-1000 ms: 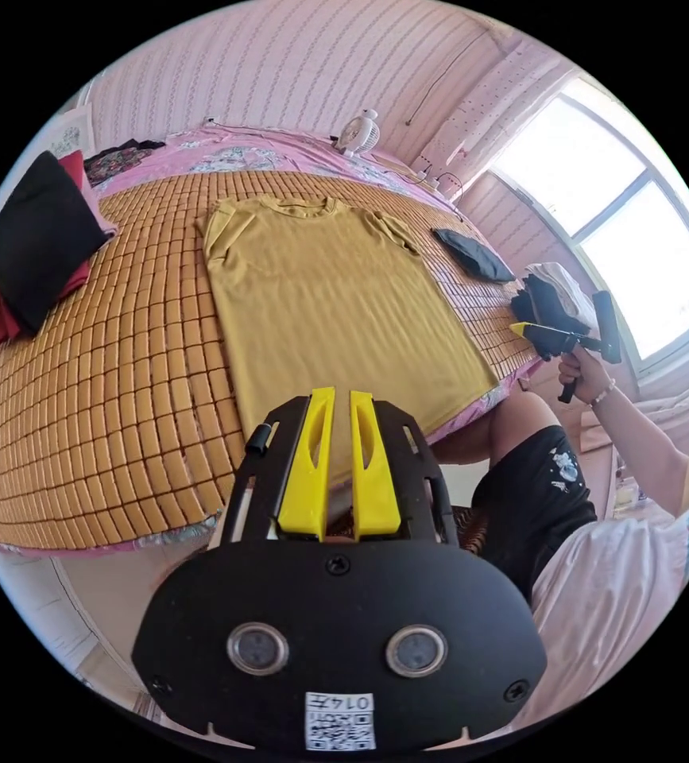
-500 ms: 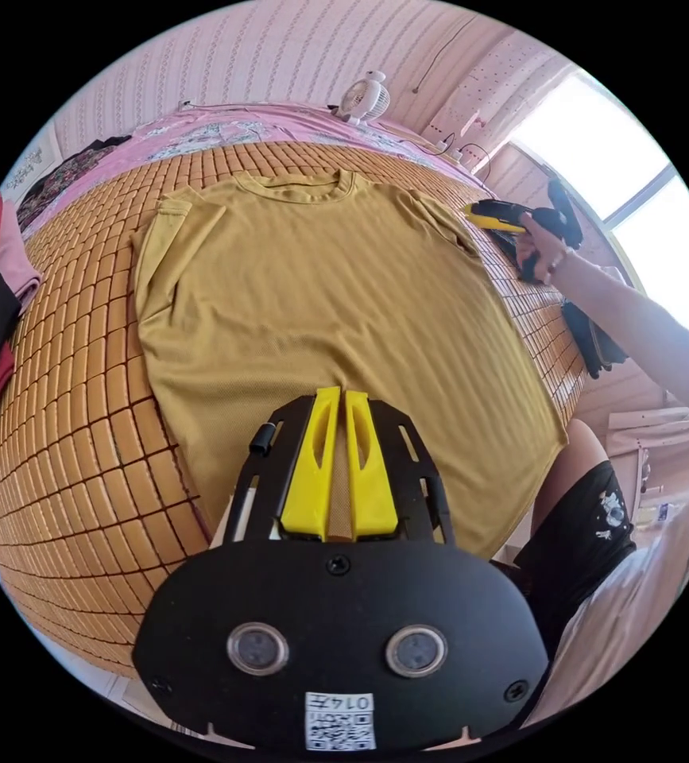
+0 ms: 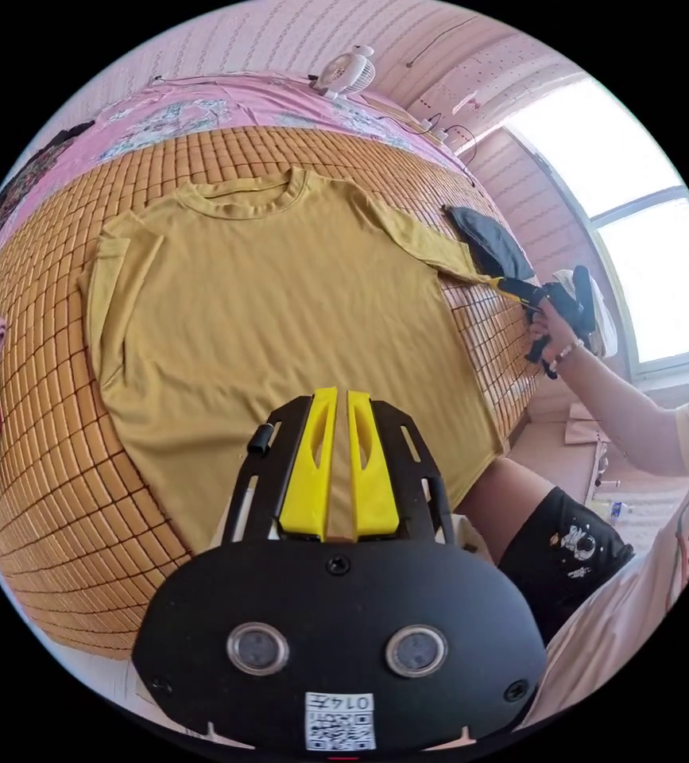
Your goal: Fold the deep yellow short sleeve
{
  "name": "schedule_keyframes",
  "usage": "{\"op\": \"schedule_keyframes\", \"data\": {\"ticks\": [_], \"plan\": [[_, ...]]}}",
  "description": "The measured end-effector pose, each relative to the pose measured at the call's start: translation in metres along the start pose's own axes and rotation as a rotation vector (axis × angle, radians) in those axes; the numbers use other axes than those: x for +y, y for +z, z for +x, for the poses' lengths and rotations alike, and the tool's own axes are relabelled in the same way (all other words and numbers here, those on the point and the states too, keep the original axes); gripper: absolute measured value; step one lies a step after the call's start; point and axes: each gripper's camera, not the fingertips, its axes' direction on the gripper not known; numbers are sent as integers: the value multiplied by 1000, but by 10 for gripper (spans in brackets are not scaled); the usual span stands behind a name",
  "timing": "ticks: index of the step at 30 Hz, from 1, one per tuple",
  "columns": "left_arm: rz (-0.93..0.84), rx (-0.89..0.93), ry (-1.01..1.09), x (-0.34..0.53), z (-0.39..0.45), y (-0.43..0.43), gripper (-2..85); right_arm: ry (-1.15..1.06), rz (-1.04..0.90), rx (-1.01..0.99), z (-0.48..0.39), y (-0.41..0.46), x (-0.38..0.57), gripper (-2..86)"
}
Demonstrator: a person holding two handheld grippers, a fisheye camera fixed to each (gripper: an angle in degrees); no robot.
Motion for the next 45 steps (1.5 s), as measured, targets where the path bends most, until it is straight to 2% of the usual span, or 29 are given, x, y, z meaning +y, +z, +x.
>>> {"op": "schedule_keyframes", "data": {"ticks": [7,10,14,20,23,27,31,37,39,41,45], "plan": [[20,67,243,-133,64,28,28,3,15,19,-9,8,-10,59],[17,91,332,-189,99,57,34,12,-38,71,-14,23,-17,51],[-21,117,410,-253,148,104,47,-29,-13,92,-21,24,-15,31],[-129,-37,511,-296,199,162,57,-102,-13,106,-31,27,-17,10],[-145,-18,575,-301,206,162,24,-104,-5,108,-32,25,-20,4],[-80,-44,555,-301,204,155,6,-95,-4,99,-31,28,-24,3],[-80,56,472,-296,188,153,47,-88,-26,96,-33,34,-26,6],[101,194,388,-229,134,67,51,-113,-27,172,-40,22,-16,17],[125,165,336,-193,105,38,50,-133,-32,182,-47,17,-13,22],[135,93,194,-143,56,4,51,-173,-32,180,-60,13,-11,24],[198,-84,-52,-65,-20,-48,50,-362,-58,108,-126,25,-16,26]]}}
